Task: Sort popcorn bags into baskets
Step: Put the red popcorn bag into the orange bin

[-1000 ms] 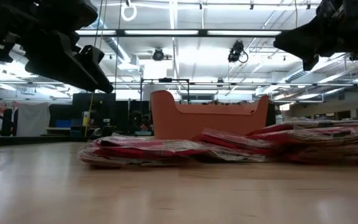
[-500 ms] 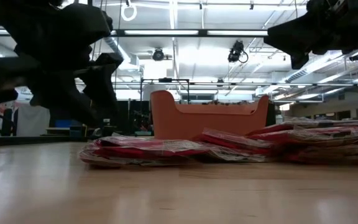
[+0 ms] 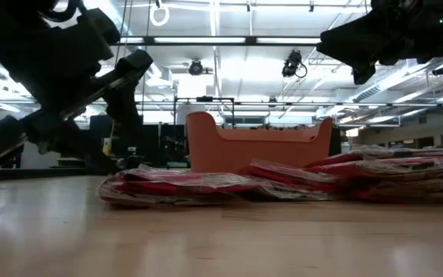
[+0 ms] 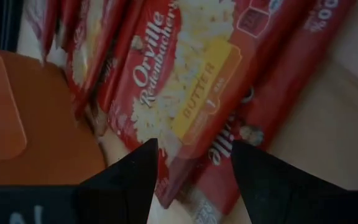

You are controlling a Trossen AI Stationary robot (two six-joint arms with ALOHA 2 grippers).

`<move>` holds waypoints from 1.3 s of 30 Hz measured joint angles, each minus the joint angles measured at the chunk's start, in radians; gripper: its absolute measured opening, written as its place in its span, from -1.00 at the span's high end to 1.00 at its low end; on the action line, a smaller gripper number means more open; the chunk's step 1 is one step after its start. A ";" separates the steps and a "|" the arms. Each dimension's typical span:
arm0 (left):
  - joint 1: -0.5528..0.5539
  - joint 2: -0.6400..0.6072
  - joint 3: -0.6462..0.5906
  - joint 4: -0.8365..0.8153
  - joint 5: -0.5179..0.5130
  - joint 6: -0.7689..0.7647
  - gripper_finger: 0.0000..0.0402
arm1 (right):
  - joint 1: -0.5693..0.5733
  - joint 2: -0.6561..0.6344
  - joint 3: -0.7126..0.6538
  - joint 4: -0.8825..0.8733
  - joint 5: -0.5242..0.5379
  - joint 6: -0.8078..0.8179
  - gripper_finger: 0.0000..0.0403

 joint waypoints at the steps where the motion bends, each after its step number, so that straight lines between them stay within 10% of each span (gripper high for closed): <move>1: 0.000 0.011 0.000 0.017 -0.001 0.010 -0.03 | 0.000 0.005 0.000 0.001 0.000 -0.003 0.43; 11: 0.003 0.097 0.002 0.119 -0.057 0.120 0.03 | 0.000 0.022 0.011 0.017 0.000 -0.007 0.43; 25: 0.002 0.093 0.003 0.122 -0.052 -0.054 0.95 | 0.000 0.022 0.011 0.016 -0.006 -0.005 0.43; 39: 0.113 -0.050 0.405 -0.361 0.101 -0.477 0.96 | 0.000 0.022 0.011 0.012 -0.003 -0.006 0.43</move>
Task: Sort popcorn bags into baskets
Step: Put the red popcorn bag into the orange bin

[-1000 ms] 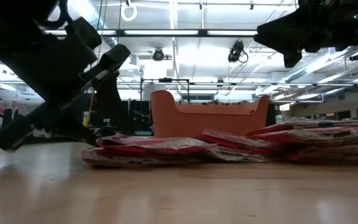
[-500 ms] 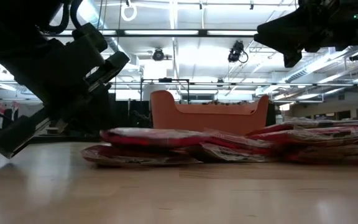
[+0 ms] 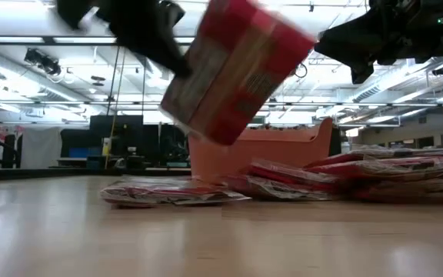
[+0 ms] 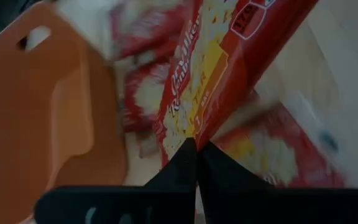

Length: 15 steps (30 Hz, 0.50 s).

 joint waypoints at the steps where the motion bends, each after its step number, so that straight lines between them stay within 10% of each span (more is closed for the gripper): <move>1: 0.014 0.000 0.030 -0.029 0.000 -0.037 0.96 | 0.000 0.000 0.000 0.000 0.000 0.000 0.43; 15: 0.270 0.000 0.191 -0.097 0.019 -0.229 0.96 | 0.034 -0.089 0.000 -0.090 0.075 -0.027 0.43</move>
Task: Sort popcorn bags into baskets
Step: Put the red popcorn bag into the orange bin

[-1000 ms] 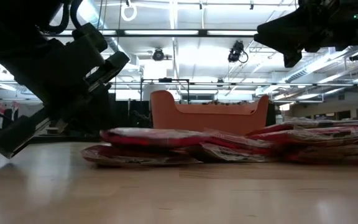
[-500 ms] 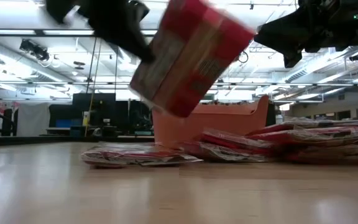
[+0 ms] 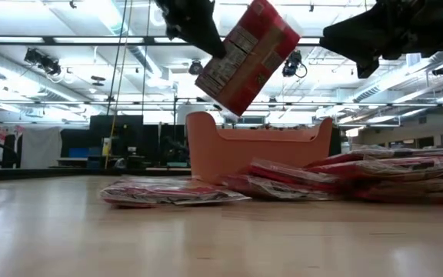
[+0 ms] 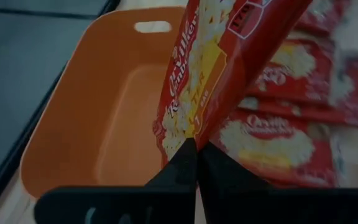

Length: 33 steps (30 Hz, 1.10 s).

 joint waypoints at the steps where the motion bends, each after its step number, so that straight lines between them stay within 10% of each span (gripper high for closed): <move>1: 0.021 0.001 0.002 0.005 0.024 -0.007 0.96 | 0.006 -0.005 0.000 -0.009 0.014 0.000 0.43; 22: 0.300 0.212 0.004 0.083 0.155 -0.012 0.93 | 0.024 -0.016 0.000 -0.022 0.036 -0.048 0.43; 33: 0.270 0.216 0.004 0.119 0.231 0.155 0.35 | 0.024 -0.016 0.000 -0.021 0.034 -0.048 0.43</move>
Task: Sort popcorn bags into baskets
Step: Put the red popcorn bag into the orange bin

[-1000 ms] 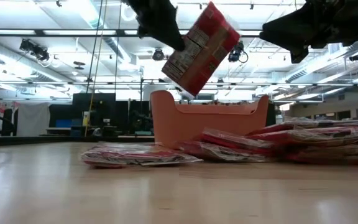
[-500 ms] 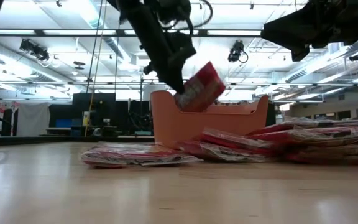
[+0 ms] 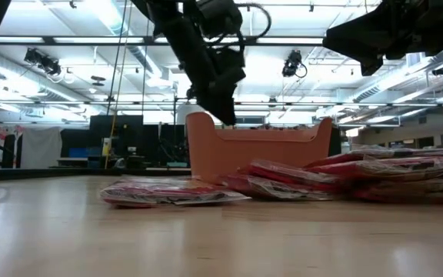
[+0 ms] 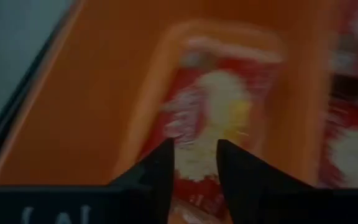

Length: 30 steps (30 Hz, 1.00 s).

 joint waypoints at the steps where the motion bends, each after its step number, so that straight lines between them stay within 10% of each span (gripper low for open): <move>1: -0.014 0.000 0.000 0.005 0.042 0.060 0.32 | 0.000 0.000 0.000 0.000 0.000 0.000 0.43; 9: -0.203 0.007 0.000 0.061 0.111 0.519 0.27 | 0.000 0.000 0.000 -0.002 0.000 0.000 0.43; 30: -0.365 0.228 -0.001 0.089 -0.213 0.791 -0.02 | 0.000 0.006 0.000 -0.007 -0.001 0.004 0.43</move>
